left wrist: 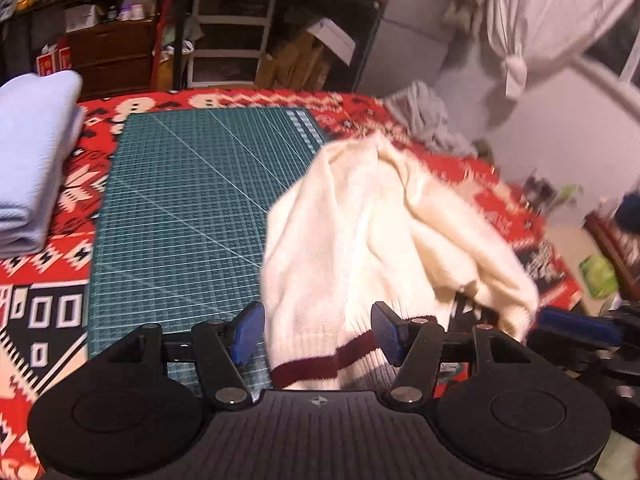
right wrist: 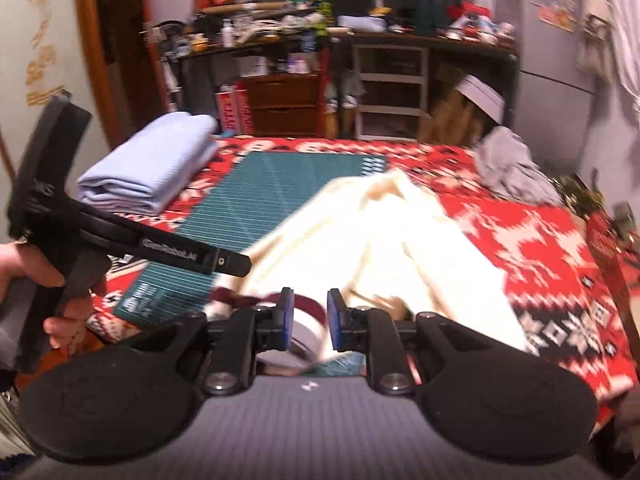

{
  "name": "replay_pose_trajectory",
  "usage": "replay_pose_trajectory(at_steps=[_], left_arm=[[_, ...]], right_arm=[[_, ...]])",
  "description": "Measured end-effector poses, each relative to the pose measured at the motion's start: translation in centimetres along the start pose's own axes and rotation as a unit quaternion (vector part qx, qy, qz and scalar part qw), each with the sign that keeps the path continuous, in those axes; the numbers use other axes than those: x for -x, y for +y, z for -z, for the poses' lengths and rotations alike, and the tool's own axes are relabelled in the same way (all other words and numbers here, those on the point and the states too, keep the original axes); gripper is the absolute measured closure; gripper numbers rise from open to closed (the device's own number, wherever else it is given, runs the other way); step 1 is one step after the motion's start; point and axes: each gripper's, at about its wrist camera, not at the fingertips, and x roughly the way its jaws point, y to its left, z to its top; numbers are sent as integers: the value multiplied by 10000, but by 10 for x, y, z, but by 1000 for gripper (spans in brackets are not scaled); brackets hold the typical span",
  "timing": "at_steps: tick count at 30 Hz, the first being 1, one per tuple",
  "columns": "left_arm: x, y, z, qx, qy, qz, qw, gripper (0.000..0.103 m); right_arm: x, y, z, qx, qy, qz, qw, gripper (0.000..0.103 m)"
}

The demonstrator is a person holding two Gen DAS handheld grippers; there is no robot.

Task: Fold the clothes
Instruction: 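Drag the vest onto the green cutting mat with both grippers holding the hem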

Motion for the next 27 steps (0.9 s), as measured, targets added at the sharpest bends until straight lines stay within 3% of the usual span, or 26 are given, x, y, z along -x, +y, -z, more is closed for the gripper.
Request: replay_pose_trajectory(at_steps=[2, 4, 7, 10, 14, 19, 25, 27], left_arm=[[-14, -1, -2, 27, 116, -85, 9999, 51], [-21, 3, -4, 156, 194, -263, 9993, 74], [-17, 12, -4, 305, 108, -178, 9993, 90], [-2, 21, -4, 224, -119, -430, 9988, 94], [25, 49, -6, 616, -369, -497, 9962, 96], [48, 82, -2, 918, -473, -852, 9910, 97], [66, 117, 23, 1336, -419, -1098, 9840, 97], [69, 122, 31, 1471, -364, -992, 9835, 97]], right_arm=[[4, -12, 7, -117, 35, 96, 9999, 84], [5, -18, 12, -210, 77, 143, 9996, 84], [1, -22, 14, -309, 138, 175, 9993, 84], [-6, -26, 16, -469, 244, 204, 9984, 82], [-21, -30, 20, -848, 399, 106, 9955, 82], [-37, -35, 22, -1147, 517, 140, 9920, 82], [-47, -54, 18, -1267, 477, 648, 9887, 74], [-46, -62, 18, -1220, 423, 876, 9877, 72]])
